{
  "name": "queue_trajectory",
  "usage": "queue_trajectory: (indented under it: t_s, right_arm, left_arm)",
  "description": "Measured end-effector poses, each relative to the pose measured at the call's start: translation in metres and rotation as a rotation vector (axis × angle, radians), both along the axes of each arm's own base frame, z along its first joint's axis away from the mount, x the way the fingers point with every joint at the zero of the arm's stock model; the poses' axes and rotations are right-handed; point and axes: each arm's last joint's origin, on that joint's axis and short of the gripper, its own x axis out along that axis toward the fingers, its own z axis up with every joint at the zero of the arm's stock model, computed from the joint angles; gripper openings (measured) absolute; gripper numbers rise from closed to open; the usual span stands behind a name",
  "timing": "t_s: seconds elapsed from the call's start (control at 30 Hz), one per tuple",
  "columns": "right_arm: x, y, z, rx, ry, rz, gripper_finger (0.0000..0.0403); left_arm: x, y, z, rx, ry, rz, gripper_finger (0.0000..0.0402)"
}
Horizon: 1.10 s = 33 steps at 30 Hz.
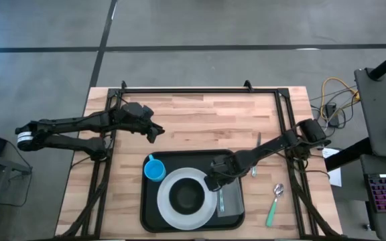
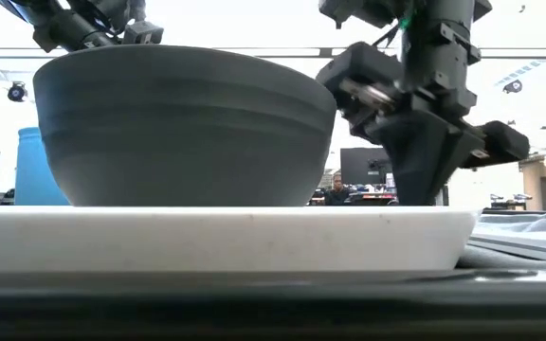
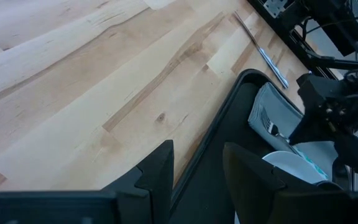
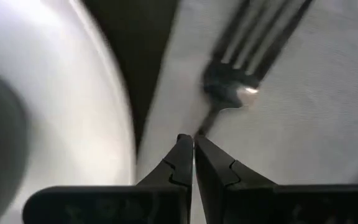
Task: Set up tray
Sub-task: Put the white fork on the gray napkin to the right side of the white plate, then put the white knife on the gray napkin to the right side of the white fork
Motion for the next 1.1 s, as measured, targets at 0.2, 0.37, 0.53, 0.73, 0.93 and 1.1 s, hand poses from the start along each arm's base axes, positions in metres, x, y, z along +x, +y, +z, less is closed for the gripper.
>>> queue_trajectory:
  t_s: [0.2, 0.37, 0.53, 0.73, 0.93, 1.1]
  right_arm:
    - [0.006, 0.001, 0.022, 0.004, -0.069, 0.034, 0.0009]
    - [-0.005, -0.010, 0.033, -0.055, 0.073, -0.048, 0.0009]
    - [-0.028, -0.019, 0.038, -0.124, 0.337, -0.124, 0.0009]
    - [-0.055, -0.025, 0.038, -0.114, 0.446, -0.143, 0.0033]
    - [-0.091, -0.033, 0.045, -0.168, 0.416, -0.309, 0.0090]
    - [-0.119, -0.045, 0.043, -0.160, 0.380, -0.426, 0.0142]
  left_arm:
    - [0.000, 0.000, 0.000, 0.000, 0.000, 0.000, 0.0120]
    - [0.000, 0.000, -0.002, -0.001, 0.004, 0.000, 0.0120]
    - [-0.001, 0.000, -0.006, -0.005, 0.016, 0.000, 0.0120]
    - [-0.004, -0.001, -0.018, -0.016, 0.052, 0.000, 0.0120]
    - [-0.006, -0.002, -0.025, -0.024, 0.074, -0.001, 0.0120]
    - [-0.005, -0.002, -0.023, -0.008, 0.067, -0.010, 0.0120]
